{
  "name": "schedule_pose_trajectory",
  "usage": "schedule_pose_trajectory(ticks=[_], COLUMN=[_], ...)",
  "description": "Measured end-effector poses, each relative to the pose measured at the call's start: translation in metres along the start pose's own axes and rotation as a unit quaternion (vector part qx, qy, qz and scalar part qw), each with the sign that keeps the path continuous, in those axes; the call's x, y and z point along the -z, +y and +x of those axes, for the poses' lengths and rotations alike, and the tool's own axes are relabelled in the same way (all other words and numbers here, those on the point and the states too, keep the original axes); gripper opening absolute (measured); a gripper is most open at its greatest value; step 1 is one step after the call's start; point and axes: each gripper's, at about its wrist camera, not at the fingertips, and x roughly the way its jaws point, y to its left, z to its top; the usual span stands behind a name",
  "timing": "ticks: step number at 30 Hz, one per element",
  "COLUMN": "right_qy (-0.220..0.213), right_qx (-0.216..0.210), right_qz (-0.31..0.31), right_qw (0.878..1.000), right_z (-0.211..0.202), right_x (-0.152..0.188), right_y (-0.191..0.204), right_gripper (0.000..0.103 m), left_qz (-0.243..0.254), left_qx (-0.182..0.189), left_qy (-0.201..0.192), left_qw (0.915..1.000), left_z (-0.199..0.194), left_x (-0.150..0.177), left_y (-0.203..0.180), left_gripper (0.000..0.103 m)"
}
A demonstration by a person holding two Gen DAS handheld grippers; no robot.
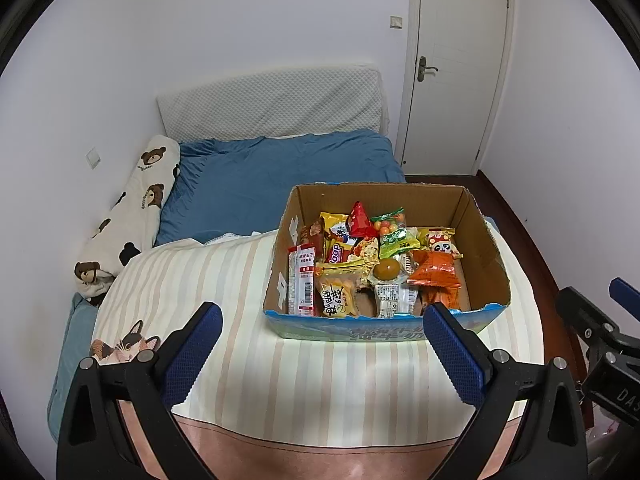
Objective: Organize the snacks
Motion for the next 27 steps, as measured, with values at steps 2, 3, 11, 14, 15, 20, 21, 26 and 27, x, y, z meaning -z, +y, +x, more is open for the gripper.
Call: schedule_pose_trajectory(ticks=[2, 3, 11, 14, 15, 20, 21, 26, 27], right_qy=[-0.002, -0.002, -0.003, -0.004, -0.005, -0.007, -0.007, -0.008, -0.008], right_qx=[0.001, 0.002, 0.003, 0.004, 0.004, 0.005, 0.005, 0.006, 0.006], right_qz=[0.0, 0.001, 0.001, 0.0, 0.0, 0.002, 0.002, 0.001, 0.001], right_qw=[1.0, 1.0, 1.0, 1.0, 1.0, 1.0, 1.0, 1.0, 1.0], right_z=[0.0, -0.001, -0.004, -0.004, -0.006, -0.012, -0.013, -0.013, -0.014], right_x=[0.0, 0.001, 0.003, 0.002, 0.003, 0.003, 0.003, 0.003, 0.004], right_y=[0.0, 0.0, 0.0, 0.0, -0.001, -0.002, -0.003, -0.002, -0.003], right_gripper=[0.103, 0.103, 0.103, 0.103, 0.103, 0.103, 0.103, 0.103, 0.103], left_qz=[0.0, 0.0, 0.001, 0.001, 0.001, 0.001, 0.001, 0.002, 0.002], left_qx=[0.001, 0.0, -0.001, -0.001, -0.001, -0.001, -0.001, -0.001, 0.0], left_qy=[0.0, 0.0, -0.002, -0.003, -0.004, -0.005, -0.006, -0.005, -0.006], left_qw=[1.0, 1.0, 1.0, 1.0, 1.0, 1.0, 1.0, 1.0, 1.0], left_z=[-0.001, -0.001, -0.003, -0.006, -0.006, -0.007, -0.008, -0.008, -0.007], left_x=[0.0, 0.0, 0.0, 0.0, 0.0, 0.0, 0.0, 0.0, 0.001], left_y=[0.0, 0.0, 0.001, 0.001, 0.001, 0.0, 0.0, 0.0, -0.001], left_gripper=[0.103, 0.103, 0.103, 0.103, 0.103, 0.103, 0.103, 0.103, 0.103])
